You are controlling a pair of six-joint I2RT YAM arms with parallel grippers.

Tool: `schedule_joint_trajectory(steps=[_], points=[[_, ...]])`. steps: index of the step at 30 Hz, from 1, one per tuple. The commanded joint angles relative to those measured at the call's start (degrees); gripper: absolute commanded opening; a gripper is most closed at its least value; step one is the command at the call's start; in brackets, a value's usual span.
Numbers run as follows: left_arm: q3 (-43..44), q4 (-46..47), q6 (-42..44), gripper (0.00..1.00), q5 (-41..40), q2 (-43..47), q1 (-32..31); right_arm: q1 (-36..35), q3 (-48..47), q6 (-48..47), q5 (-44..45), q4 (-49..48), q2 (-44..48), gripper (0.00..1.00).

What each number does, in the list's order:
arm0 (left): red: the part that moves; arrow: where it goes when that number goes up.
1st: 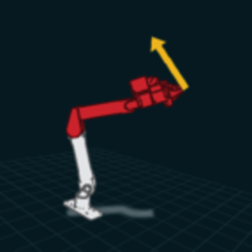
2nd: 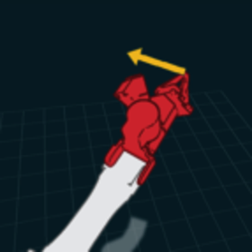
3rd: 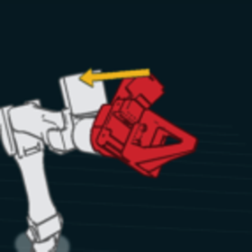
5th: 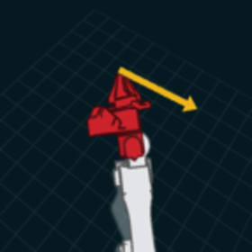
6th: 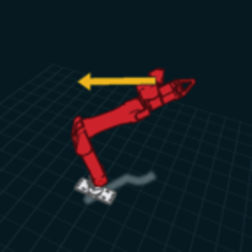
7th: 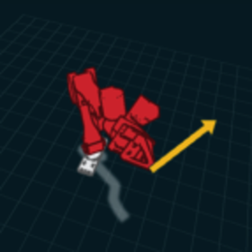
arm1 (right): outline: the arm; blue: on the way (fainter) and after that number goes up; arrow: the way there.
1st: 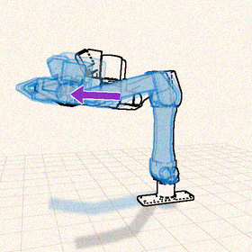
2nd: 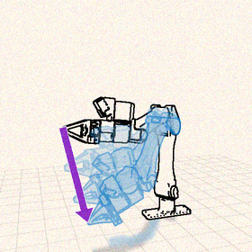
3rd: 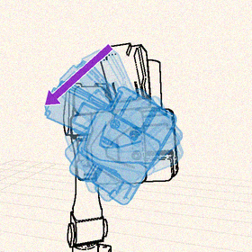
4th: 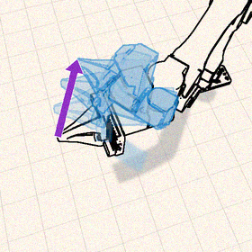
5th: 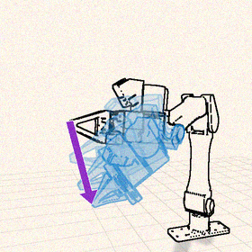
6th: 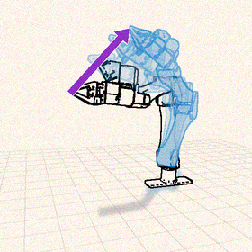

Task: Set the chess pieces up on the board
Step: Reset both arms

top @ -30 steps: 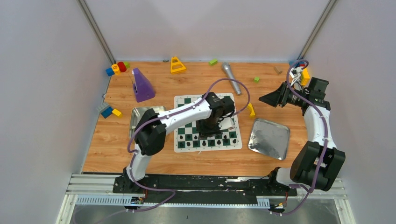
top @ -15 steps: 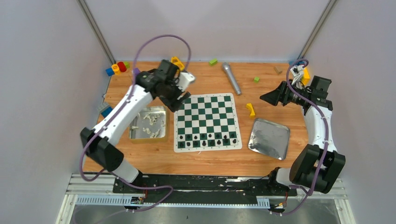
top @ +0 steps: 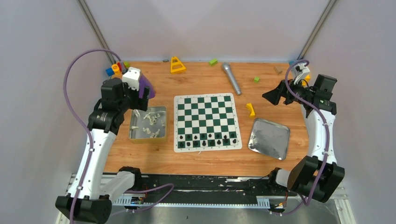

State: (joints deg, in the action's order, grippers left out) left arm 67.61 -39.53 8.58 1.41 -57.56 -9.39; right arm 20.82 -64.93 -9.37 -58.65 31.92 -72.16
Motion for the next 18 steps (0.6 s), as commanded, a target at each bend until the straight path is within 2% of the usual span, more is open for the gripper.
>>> schedule_joint_trajectory(steps=[1,4,9,14,18], points=[[-6.69,12.45,-5.67,1.00,0.16,5.57,5.28,0.34,-0.89,1.28,5.96,-0.35,4.01,1.00],[-11.02,16.07,-5.75,1.00,0.47,8.79,7.15,0.39,1.83,1.85,8.68,-1.36,7.03,1.00],[-15.66,21.54,-6.38,1.00,-4.78,14.02,7.41,0.40,8.15,4.02,10.05,-7.12,12.20,1.00],[-20.32,25.56,-4.94,1.00,-3.43,15.38,7.63,0.44,9.73,4.09,13.92,-8.75,14.19,1.00],[-22.10,26.74,-4.62,1.00,-2.39,15.68,7.75,0.40,11.13,3.68,13.47,-9.97,16.30,1.00]])
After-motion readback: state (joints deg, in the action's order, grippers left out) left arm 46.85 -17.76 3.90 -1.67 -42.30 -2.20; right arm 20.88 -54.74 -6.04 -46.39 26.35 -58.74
